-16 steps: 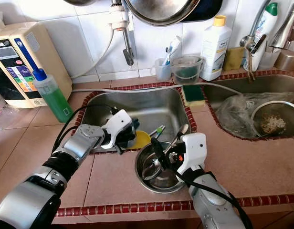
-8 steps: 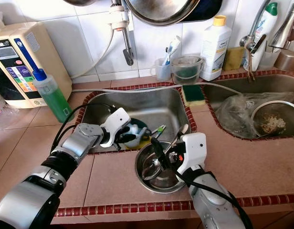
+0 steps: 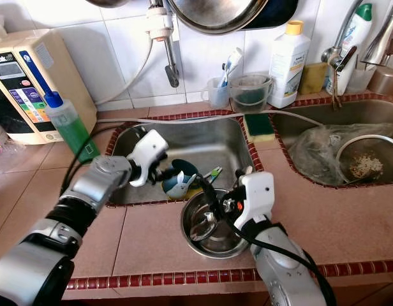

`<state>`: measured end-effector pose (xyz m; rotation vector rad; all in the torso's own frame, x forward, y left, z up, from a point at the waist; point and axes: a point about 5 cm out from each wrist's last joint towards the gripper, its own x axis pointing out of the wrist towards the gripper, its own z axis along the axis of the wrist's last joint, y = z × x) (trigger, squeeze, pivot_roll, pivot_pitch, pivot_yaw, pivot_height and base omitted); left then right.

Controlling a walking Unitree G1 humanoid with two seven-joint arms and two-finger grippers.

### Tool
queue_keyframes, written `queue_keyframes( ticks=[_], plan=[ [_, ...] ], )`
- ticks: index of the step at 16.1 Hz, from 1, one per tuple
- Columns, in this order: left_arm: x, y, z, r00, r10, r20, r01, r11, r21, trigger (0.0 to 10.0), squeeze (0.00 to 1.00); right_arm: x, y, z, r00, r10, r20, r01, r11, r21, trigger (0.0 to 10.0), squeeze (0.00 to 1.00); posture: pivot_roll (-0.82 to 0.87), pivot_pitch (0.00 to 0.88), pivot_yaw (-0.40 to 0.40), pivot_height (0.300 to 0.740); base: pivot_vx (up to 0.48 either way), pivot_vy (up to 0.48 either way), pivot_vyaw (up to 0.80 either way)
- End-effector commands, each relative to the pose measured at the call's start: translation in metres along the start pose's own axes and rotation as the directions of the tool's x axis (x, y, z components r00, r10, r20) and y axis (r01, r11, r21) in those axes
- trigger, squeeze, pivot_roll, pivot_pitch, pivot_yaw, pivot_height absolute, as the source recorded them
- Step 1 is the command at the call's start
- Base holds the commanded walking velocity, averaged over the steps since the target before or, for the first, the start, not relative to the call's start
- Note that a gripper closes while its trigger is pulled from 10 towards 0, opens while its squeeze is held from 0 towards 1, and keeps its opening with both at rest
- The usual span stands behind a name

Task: Kitchen organization

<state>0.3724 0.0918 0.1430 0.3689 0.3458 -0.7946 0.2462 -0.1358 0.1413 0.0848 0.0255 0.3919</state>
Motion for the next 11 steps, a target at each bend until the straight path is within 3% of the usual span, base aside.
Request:
queue_keyframes(
  ticks=[1, 4, 6, 7, 8, 10, 11],
  plan=[
    [-0.006, 0.006, 0.0, 0.999, 0.032, 0.021, -0.032, 0.999, -0.01, 10.0, 1.0, 0.003, 0.002, 0.002, 1.0, 0.011, 0.016, -0.011, 1.0, -0.008, 10.0, 0.0, -0.23, 0.0, 0.146, 0.74, 0.0, 0.0, 0.0],
    [-0.017, 0.008, 0.009, 0.975, 0.088, 0.201, -0.075, 0.994, -0.073, 10.0, 1.0, 0.005, -0.001, 0.008, 0.998, -0.011, 0.07, 0.013, 1.0, -0.018, 10.0, 0.0, -0.22, 0.0, 0.137, 0.74, 0.0, 0.0, 0.0],
    [-0.025, 0.008, 0.015, 0.935, 0.142, 0.326, -0.104, 0.986, -0.132, 10.0, 1.0, 0.006, -0.003, 0.009, 0.996, -0.032, 0.083, 0.034, 0.999, -0.023, 10.0, 0.0, -0.22, 0.0, 0.129, 0.74, 0.0, 0.0, 0.0],
    [-0.032, 0.006, 0.02, 0.896, 0.182, 0.405, -0.131, 0.98, -0.151, 10.0, 0.97, 0.007, -0.006, 0.01, 0.993, -0.054, 0.105, 0.055, 0.998, -0.009, 10.0, 0.0, -0.21, 0.0, 0.123, 0.74, 0.0, 0.0, 0.0],
    [-0.039, 0.003, 0.022, 0.865, 0.198, 0.46, -0.14, 0.978, -0.158, 10.0, 0.0, 0.008, -0.009, 0.016, 0.987, -0.072, 0.147, 0.074, 0.997, -0.007, 10.0, 0.0, -0.21, 0.0, 0.117, 0.74, 0.0, 0.0, 0.0],
    [-0.047, -0.002, 0.023, 0.825, 0.226, 0.518, -0.147, 0.971, -0.189, 10.0, 0.0, 0.009, -0.016, 0.024, 0.971, -0.116, 0.21, 0.122, 0.992, -0.013, 10.0, 0.0, -0.2, 0.0, 0.107, 0.74, 0.0, 0.0, 0.0],
    [-0.054, -0.009, 0.024, 0.787, 0.243, 0.566, -0.148, 0.967, -0.209, 10.0, 0.0, 0.009, -0.024, 0.029, 0.953, -0.171, 0.249, 0.181, 0.983, -0.018, 10.0, 0.0, -0.2, 0.0, 0.102, 0.74, 0.0, 0.0, 0.0]
  ],
)
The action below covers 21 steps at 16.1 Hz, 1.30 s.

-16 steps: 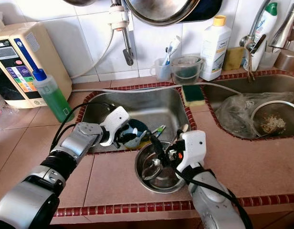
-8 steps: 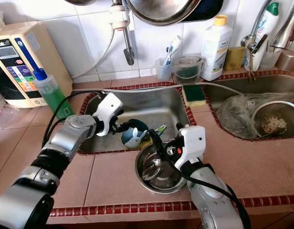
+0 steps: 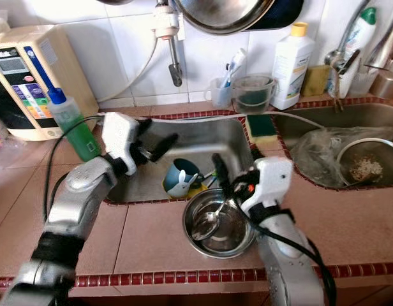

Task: Kitchen organization

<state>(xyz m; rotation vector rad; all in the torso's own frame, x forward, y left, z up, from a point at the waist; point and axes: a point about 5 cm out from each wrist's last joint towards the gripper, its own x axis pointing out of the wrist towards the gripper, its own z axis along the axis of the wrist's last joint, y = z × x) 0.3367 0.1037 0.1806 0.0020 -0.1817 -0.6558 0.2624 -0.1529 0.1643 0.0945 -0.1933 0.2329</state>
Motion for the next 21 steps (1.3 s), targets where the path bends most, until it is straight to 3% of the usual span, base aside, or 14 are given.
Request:
queue_keyframes(
  ticks=[1, 4, 8, 12, 18, 21],
  plan=[
    [-0.006, 0.001, 0.006, 0.998, 0.025, 0.049, -0.026, 1.0, 0.012, 10.0, 0.0, 0.003, -0.006, 0.005, 0.999, -0.042, 0.031, 0.043, 0.999, -0.012, 10.0, 0.0, -0.2, 0.0, 0.102, 0.74, 0.0, 0.0, 0.0],
    [-0.017, -0.021, 0.006, 0.994, 0.0, 0.107, 0.004, 0.999, -0.039, 10.0, 0.0, 0.003, -0.023, 0.004, 0.987, -0.157, 0.048, 0.158, 0.987, -0.019, 10.0, 0.0, -0.2, 0.0, 0.092, 0.74, 0.0, 0.0, 0.0],
    [-0.02, -0.033, -0.004, 0.999, -0.036, 0.031, 0.037, 0.999, -0.017, 10.0, 0.0, 0.001, -0.036, -0.008, 0.968, -0.25, 0.013, 0.25, 0.968, -0.027, 10.0, 0.0, -0.2, 0.0, 0.087, 0.74, 0.0, 0.0, 0.0],
    [-0.023, -0.041, -0.014, 0.999, -0.042, -0.031, 0.042, 0.999, 0.025, 10.0, 0.0, 0.003, -0.04, -0.018, 0.953, -0.301, -0.024, 0.302, 0.952, 0.049, 10.0, 0.0, -0.2, 0.0, 0.086, 0.74, 0.0, 0.0, 0.0],
    [-0.025, -0.06, -0.019, 0.992, -0.113, -0.062, 0.116, 0.993, 0.039, 10.0, 0.0, 0.009, -0.039, -0.03, 0.96, -0.267, -0.082, 0.278, 0.943, 0.185, 10.0, 0.0, -0.19, 0.0, 0.087, 0.74, 0.0, 0.0, 0.0],
    [-0.027, -0.065, -0.017, 0.99, -0.128, -0.063, 0.131, 0.99, 0.049, 10.0, 0.0, 0.007, -0.041, -0.037, 0.973, -0.185, -0.135, 0.213, 0.95, 0.229, 10.0, 0.0, -0.19, 0.0, 0.085, 0.74, 0.0, 0.0, 0.0]
  ],
)
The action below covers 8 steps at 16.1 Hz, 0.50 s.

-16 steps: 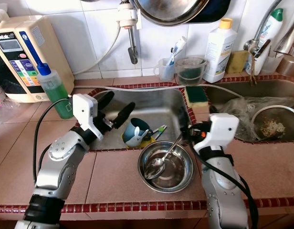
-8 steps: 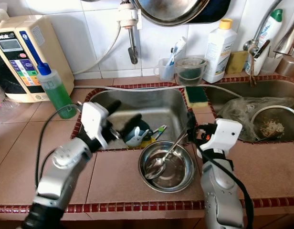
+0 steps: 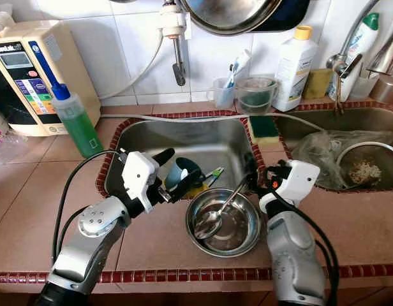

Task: Kitchen organization

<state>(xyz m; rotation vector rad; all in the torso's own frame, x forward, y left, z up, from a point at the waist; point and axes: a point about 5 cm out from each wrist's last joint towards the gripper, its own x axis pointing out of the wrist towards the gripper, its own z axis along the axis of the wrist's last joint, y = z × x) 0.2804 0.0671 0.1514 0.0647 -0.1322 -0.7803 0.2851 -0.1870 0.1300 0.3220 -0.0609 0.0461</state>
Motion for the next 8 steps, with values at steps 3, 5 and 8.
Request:
queue_keyframes(
  ticks=[3, 5, 8],
  plan=[
    [-0.001, -0.001, 0.006, 1.0, 0.0, 0.005, 0.0, 1.0, 0.021, 10.0, 0.0, -0.008, -0.01, -0.009, 0.996, 0.033, -0.077, -0.027, 0.996, 0.08, 10.0, 0.0, -0.18, 0.0, 0.08, 0.74, 0.0, 0.0, 0.0],
    [-0.001, -0.001, 0.007, 1.0, 0.002, 0.007, -0.002, 1.0, 0.017, 10.0, 0.0, -0.014, -0.017, -0.011, 0.994, 0.044, -0.103, -0.031, 0.992, 0.122, 10.0, 0.0, -0.18, 0.0, 0.081, 0.74, 0.0, 0.0, 0.0],
    [-0.001, -0.003, 0.01, 1.0, -0.008, 0.014, 0.008, 1.0, 0.005, 10.0, 0.0, -0.023, -0.03, -0.01, 0.989, 0.072, -0.133, -0.047, 0.982, 0.181, 10.0, 0.0, -0.19, 0.002, 0.083, 0.74, 0.0, 0.0, 0.0]
  ],
)
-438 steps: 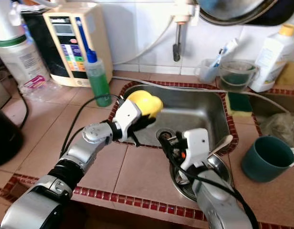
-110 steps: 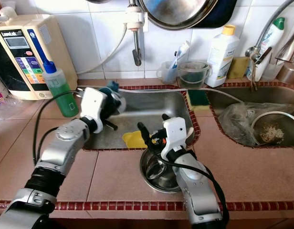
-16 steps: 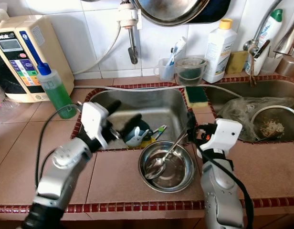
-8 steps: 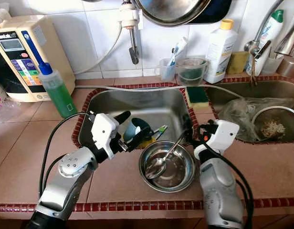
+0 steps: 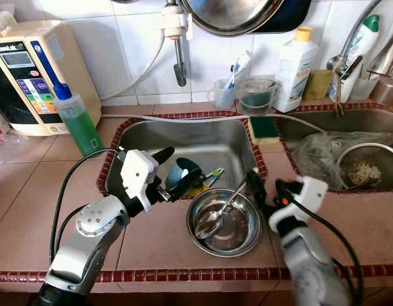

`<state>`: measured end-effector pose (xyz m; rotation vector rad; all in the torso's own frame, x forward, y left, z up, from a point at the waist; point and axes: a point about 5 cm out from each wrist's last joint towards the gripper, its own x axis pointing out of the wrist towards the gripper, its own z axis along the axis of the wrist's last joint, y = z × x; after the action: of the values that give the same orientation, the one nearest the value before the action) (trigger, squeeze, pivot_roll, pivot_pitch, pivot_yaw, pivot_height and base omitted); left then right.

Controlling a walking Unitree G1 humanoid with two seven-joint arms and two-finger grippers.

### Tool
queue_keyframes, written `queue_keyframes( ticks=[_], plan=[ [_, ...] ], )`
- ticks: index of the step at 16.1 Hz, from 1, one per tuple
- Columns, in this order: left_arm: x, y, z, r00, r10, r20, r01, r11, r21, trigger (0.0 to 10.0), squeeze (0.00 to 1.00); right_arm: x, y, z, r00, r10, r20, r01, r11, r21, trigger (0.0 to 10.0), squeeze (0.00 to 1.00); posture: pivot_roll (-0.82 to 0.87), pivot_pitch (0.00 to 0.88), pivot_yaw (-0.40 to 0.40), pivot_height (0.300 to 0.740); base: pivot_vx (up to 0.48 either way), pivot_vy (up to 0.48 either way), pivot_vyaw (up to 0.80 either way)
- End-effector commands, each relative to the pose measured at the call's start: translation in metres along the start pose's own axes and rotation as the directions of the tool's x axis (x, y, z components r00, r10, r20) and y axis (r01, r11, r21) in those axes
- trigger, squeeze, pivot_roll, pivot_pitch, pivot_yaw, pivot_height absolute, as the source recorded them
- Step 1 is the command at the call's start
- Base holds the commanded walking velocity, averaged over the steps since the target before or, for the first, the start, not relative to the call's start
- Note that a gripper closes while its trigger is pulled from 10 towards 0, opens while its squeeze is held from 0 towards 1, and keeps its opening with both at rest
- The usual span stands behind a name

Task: Kitchen organization

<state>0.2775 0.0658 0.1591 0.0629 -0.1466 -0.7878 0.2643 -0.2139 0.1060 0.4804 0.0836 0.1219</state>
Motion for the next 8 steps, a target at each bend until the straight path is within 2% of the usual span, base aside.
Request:
queue_keyframes(
  ticks=[1, 5, 8],
  plan=[
    [-0.001, -0.002, 0.003, 1.0, -0.011, 0.006, 0.011, 1.0, -0.005, 10.0, 0.0, -0.002, -0.002, 0.003, 1.0, 0.019, 0.003, -0.019, 1.0, 0.021, 10.0, 0.0, -0.19, 0.005, 0.083, 0.74, 0.0, 0.0, 0.0],
    [-0.006, -0.008, 0.008, 0.996, -0.077, 0.034, 0.078, 0.996, -0.035, 10.0, 0.0, -0.004, -0.009, 0.008, 0.998, 0.065, -0.008, -0.064, 0.997, 0.03, 10.0, 0.0, -0.19, 0.009, 0.083, 0.74, 0.0, 0.0, 0.0],
    [-0.012, -0.018, 0.002, 0.985, -0.169, -0.029, 0.169, 0.986, -0.005, 10.0, 0.0, -0.001, -0.01, 0.011, 0.994, 0.11, -0.013, -0.11, 0.993, 0.042, 10.0, 0.0, -0.18, 0.008, 0.084, 0.74, 0.0, 0.0, 0.0]
  ],
)
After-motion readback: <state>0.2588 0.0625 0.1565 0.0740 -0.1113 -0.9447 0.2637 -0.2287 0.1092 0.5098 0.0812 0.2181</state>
